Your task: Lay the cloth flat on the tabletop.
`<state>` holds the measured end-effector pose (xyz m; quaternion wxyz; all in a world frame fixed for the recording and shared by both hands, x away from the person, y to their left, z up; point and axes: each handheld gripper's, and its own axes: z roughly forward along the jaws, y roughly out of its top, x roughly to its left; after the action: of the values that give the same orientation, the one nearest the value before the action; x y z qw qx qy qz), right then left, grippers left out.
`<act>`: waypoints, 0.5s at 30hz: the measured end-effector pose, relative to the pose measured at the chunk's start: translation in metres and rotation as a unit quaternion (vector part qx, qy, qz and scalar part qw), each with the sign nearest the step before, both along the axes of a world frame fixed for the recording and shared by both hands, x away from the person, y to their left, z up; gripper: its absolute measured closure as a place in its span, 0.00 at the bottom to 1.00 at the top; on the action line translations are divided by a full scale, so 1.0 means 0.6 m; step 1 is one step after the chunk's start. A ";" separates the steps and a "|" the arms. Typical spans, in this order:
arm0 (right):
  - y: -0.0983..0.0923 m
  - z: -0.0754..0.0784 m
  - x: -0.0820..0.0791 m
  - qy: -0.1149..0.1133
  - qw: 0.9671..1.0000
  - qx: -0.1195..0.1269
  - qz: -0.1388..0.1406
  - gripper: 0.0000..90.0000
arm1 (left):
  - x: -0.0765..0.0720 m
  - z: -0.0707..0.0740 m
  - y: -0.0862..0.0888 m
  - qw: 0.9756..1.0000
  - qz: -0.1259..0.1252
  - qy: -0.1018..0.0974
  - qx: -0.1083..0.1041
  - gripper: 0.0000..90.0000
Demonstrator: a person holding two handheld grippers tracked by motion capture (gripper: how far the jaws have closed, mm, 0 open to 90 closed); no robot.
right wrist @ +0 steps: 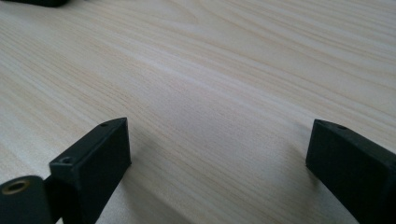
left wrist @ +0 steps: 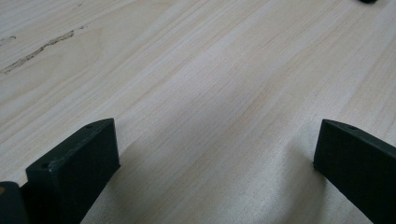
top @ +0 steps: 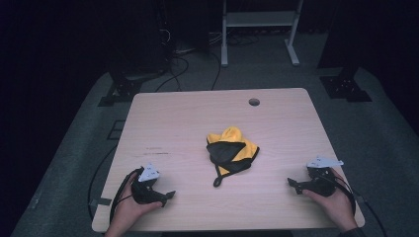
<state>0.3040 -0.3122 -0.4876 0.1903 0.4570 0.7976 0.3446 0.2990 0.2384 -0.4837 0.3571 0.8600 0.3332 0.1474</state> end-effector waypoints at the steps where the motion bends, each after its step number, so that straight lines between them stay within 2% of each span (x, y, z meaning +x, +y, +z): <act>1: 0.000 0.000 0.000 -0.001 1.000 0.000 0.000 0.07 | 0.000 0.000 0.000 1.000 0.000 0.000 0.000 0.00; 2: 0.000 0.000 0.000 -0.001 1.000 0.000 0.000 0.07 | 0.000 0.000 0.000 1.000 0.000 0.000 0.000 0.00; 3: 0.000 0.001 -0.003 -0.003 1.000 0.003 -0.003 0.15 | 0.000 0.000 0.000 1.000 0.000 0.000 0.000 0.00; 4: 0.000 0.001 -0.003 -0.003 1.000 0.003 -0.003 0.15 | 0.000 0.000 0.000 1.000 0.000 0.000 0.000 0.00; 6: -0.002 0.005 -0.006 -0.001 1.000 0.003 -0.002 0.23 | 0.000 0.000 0.000 1.000 0.000 0.000 0.000 0.00; 7: -0.002 0.005 -0.006 -0.001 1.000 0.003 -0.002 0.23 | 0.000 0.000 0.000 1.000 0.000 0.000 0.000 0.00; 8: -0.002 0.009 -0.005 0.005 1.000 0.005 0.003 0.29 | 0.000 0.000 0.000 1.000 0.000 0.000 0.000 0.00; 10: -0.001 0.013 -0.005 0.012 1.000 0.005 0.010 0.36 | 0.000 0.000 0.000 1.000 0.001 0.000 0.000 0.00; 14: 0.005 0.021 -0.005 0.007 1.000 0.008 0.025 0.42 | 0.000 0.000 -0.001 1.000 0.002 0.000 0.000 0.00; 15: 0.011 0.028 -0.004 -0.001 0.999 0.011 0.034 0.44 | 0.000 0.000 -0.001 1.000 0.002 0.000 0.000 0.00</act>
<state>0.3013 -0.3059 -0.4709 0.1749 0.4314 0.8086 0.3599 0.2988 0.2380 -0.4837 0.3569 0.8592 0.3352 0.1485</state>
